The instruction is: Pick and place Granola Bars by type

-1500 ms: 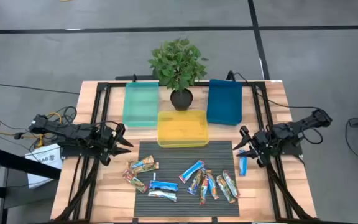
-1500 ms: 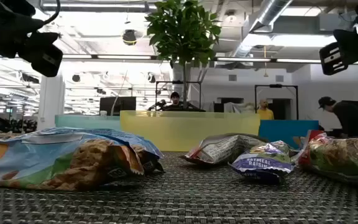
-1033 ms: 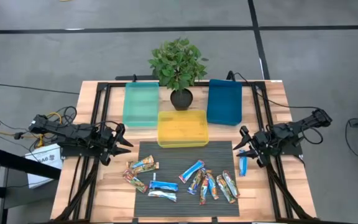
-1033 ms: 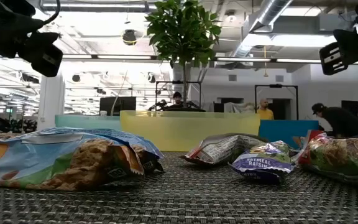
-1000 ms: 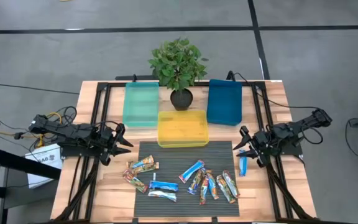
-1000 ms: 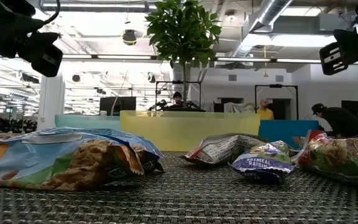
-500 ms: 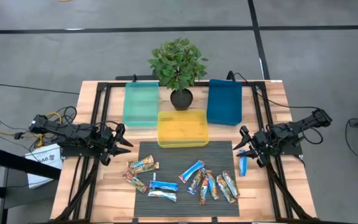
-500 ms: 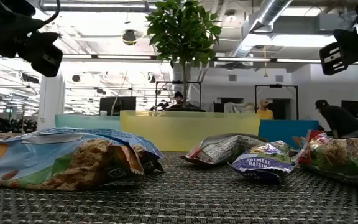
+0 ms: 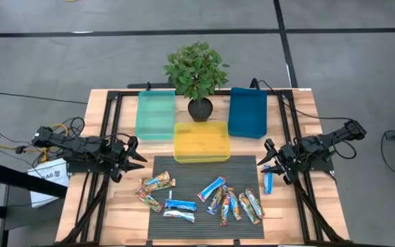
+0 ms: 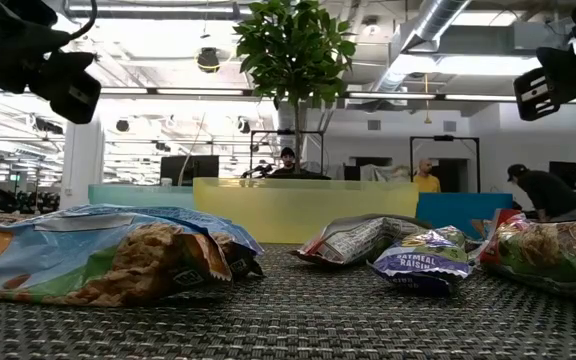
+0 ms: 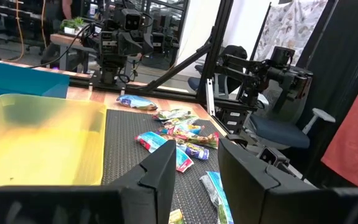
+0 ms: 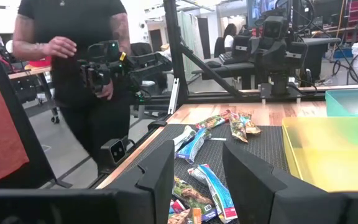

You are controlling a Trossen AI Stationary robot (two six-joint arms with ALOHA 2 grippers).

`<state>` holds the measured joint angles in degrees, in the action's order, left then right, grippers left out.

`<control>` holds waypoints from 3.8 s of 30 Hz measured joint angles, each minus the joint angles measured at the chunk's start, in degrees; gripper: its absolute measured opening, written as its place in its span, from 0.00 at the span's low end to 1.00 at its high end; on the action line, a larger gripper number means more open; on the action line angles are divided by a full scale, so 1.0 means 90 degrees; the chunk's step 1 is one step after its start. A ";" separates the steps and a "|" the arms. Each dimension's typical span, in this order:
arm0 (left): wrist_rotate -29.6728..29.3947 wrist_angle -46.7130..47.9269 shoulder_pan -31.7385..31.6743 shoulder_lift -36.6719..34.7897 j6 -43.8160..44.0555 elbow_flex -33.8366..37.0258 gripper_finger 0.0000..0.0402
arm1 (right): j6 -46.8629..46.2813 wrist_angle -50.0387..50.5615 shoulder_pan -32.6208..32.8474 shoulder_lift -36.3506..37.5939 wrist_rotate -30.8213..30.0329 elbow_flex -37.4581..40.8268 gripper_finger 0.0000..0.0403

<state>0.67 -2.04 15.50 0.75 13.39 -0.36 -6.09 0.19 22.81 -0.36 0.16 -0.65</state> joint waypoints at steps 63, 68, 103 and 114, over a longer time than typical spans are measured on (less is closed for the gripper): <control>0.0537 0.7275 0.0585 0.9212 0.3833 -0.7170 0.28 | 0.0001 -0.0011 -0.0001 0.0001 -0.0002 0.0000 0.32; 0.0105 0.7281 0.0617 0.9211 0.3776 -0.7074 0.28 | 0.0001 -0.0015 0.0000 0.0000 -0.0002 0.0000 0.32; -0.0102 0.5161 0.0304 1.0219 0.2031 -0.5590 0.45 | 0.0002 -0.0024 -0.0002 0.0002 -0.0005 0.0000 0.32; -0.0053 0.4692 0.0185 1.0530 0.1928 -0.5610 0.45 | 0.0001 -0.0041 -0.0002 0.0001 -0.0005 0.0000 0.32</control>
<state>0.19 40.18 17.17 95.53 30.74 -50.85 -6.07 -0.19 22.79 -0.35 0.12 -0.64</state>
